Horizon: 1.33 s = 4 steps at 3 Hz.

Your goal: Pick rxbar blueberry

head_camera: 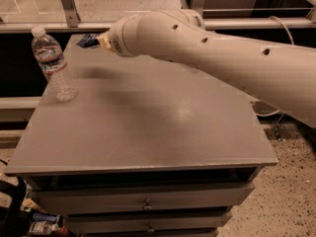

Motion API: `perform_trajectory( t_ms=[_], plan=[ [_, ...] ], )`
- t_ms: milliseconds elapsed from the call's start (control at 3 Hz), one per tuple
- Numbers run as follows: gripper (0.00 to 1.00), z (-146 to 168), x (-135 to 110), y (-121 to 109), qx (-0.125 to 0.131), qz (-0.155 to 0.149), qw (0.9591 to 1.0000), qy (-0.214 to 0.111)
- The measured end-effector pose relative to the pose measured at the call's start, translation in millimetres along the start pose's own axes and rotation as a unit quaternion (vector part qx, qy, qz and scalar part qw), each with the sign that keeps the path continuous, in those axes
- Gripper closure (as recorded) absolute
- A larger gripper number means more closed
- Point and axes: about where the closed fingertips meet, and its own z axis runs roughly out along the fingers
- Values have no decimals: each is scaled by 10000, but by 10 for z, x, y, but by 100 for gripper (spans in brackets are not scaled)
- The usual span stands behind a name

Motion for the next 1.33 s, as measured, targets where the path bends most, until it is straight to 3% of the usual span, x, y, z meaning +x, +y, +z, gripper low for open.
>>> perform_trajectory(
  t_ms=[1000, 1333],
  plan=[
    [100, -634, -534, -129, 30, -298, 9993, -238],
    [100, -932, -623, -234, -202, -284, 9987, -362]
  ],
)
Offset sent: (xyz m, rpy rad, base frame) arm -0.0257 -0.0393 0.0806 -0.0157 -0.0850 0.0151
